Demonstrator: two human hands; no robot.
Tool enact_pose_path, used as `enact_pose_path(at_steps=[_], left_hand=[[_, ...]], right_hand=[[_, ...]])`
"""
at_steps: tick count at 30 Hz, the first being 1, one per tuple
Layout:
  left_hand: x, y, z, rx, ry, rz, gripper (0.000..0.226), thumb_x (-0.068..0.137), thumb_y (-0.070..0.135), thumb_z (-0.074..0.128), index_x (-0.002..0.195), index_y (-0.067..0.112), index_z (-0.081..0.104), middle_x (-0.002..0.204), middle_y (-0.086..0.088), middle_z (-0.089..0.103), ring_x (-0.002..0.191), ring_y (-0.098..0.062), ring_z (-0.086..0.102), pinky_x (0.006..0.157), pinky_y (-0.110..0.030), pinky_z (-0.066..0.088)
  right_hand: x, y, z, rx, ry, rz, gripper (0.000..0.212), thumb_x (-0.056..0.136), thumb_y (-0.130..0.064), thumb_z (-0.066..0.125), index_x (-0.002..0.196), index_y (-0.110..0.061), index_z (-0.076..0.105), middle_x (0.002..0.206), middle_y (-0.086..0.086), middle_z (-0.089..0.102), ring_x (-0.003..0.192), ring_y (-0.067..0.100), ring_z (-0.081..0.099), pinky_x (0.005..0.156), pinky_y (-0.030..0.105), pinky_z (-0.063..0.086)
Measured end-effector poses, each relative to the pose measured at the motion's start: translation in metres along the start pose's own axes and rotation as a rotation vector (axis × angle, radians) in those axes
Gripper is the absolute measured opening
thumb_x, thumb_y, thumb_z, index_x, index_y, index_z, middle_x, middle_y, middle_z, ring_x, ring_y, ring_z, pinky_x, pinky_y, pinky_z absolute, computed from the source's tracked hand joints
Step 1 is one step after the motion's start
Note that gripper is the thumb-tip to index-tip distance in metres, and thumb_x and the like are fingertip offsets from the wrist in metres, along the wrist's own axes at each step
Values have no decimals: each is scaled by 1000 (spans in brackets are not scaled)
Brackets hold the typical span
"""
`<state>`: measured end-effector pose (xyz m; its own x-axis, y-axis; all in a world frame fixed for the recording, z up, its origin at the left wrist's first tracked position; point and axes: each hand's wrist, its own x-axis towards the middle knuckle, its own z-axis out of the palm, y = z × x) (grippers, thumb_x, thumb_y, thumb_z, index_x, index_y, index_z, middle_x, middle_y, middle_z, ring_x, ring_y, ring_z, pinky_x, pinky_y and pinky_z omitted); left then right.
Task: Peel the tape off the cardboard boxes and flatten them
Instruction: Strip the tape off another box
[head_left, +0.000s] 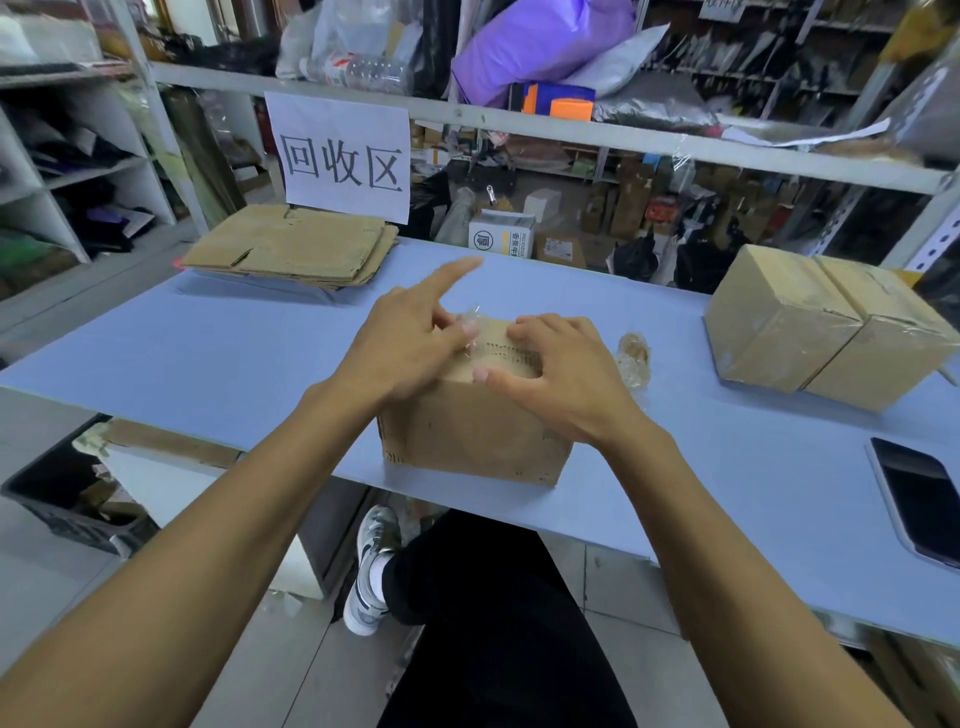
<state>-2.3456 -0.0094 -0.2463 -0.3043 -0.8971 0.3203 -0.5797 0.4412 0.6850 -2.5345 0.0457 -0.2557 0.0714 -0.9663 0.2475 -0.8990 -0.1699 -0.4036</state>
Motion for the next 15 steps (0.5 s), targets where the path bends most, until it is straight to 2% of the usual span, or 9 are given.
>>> enact_pose_path(at_steps=[1,2,4,6,8,9,11,13,15], left_hand=[[-1,-1,-2,-20,-21,1,45,95,31,62,136,46,52,90,14,70,103,-12,55,87,-27,44],[-1,-3,-1,-1,-32,10,39,97,32,58,133,45,55,91,13,69,106,-16,53,90,-30,43],[-5,-7,3,103,-13,46,32,95,41,47,121,39,66,100,9,65,113,-21,43,100,-37,39],[-9,-10,5,62,-1,26,28,96,47,48,111,40,70,117,10,49,121,-16,33,105,-29,33],[-9,-9,2,-103,-23,-24,8,94,45,63,99,43,70,123,15,37,128,-9,32,98,-16,30],[-9,-8,1,-152,-27,-31,5,89,43,71,94,43,70,122,13,37,127,-6,37,96,-14,32],[-8,-9,1,-184,35,-30,11,84,34,79,91,39,71,113,10,45,106,1,52,87,-12,38],[-11,-9,2,-208,108,-26,14,89,22,73,97,34,71,108,10,48,95,4,54,77,-5,39],[-15,-14,1,-303,153,-39,29,93,13,63,112,35,69,117,8,49,103,4,54,78,-2,41]], right_hand=[[4,-1,-3,-19,-29,14,67,84,-68,63,127,-17,61,128,-5,58,121,21,39,91,24,26],[9,-2,-7,-54,-62,26,68,81,-72,62,121,-17,62,120,-5,57,116,22,40,90,28,30],[20,-10,-9,-135,-109,46,74,73,-82,58,105,-16,57,104,-5,50,106,23,41,86,35,36],[26,-19,-5,-189,-105,60,80,65,-91,45,99,-18,45,103,-4,41,106,23,37,86,39,38],[26,-22,3,-189,-81,39,82,62,-93,38,104,-22,43,112,-2,41,115,24,36,95,43,34],[26,-21,6,-171,-93,27,84,62,-93,40,110,-24,46,119,-1,44,122,24,35,101,45,30],[27,-19,6,-154,-159,8,89,64,-92,47,126,-29,47,130,-2,49,130,23,36,109,48,24],[28,-18,5,-170,-191,-9,89,68,-91,50,136,-33,43,134,-3,51,129,23,41,111,48,23],[28,-18,5,-191,-184,-20,89,69,-90,50,138,-34,41,135,-3,51,127,23,43,107,45,23]])
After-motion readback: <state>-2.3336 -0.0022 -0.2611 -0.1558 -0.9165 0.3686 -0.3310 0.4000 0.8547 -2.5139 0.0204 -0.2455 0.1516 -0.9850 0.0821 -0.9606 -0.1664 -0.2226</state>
